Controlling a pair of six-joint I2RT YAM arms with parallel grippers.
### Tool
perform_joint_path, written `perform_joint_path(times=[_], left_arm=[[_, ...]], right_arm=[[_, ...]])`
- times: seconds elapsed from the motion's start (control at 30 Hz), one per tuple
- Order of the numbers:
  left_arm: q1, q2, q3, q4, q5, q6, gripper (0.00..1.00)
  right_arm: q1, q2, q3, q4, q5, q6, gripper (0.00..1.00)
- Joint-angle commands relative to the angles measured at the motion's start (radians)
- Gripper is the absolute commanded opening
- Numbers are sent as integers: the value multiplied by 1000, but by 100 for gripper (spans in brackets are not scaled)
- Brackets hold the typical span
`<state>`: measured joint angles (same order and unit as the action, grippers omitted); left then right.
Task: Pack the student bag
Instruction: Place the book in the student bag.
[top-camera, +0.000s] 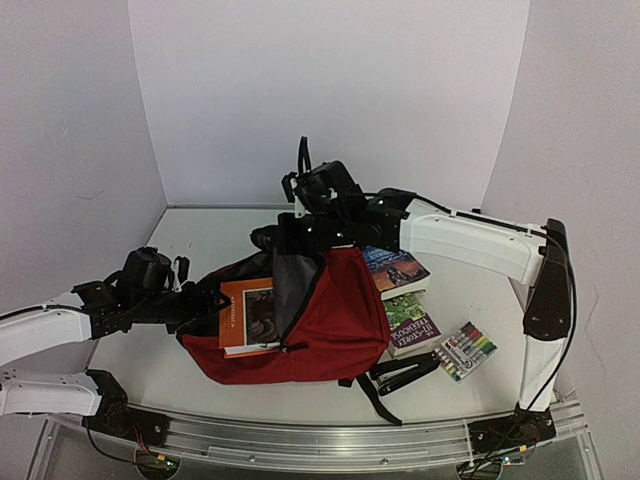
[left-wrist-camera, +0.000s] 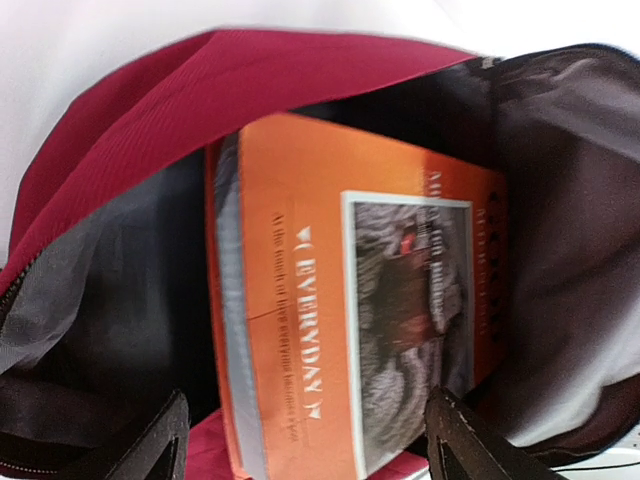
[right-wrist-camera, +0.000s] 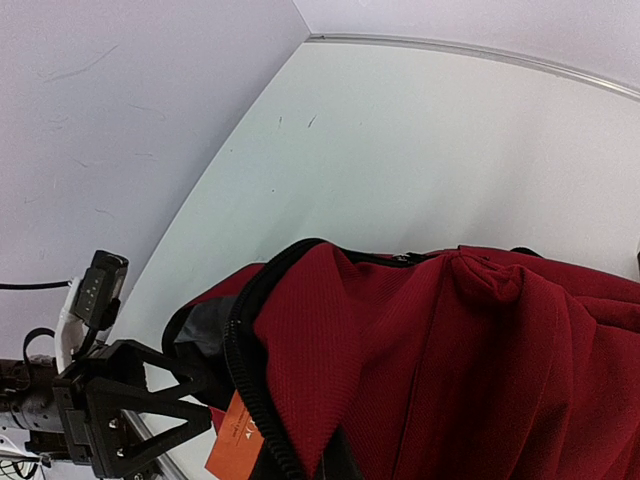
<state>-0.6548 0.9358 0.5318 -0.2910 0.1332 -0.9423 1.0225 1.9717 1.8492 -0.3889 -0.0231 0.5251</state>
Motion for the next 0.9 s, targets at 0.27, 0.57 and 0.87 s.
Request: perform_joint_path(times=[0.27, 0.57, 0.87], left_arm=[[-4, 253, 52, 130, 129, 28, 57], [-5, 473, 231, 241, 148, 66, 39], [-9, 581, 303, 286, 174, 76, 37]], right_arm=[[6, -91, -30, 77, 21, 6, 0], [5, -99, -58, 92, 18, 15, 0], [6, -97, -106, 120, 22, 35, 0]])
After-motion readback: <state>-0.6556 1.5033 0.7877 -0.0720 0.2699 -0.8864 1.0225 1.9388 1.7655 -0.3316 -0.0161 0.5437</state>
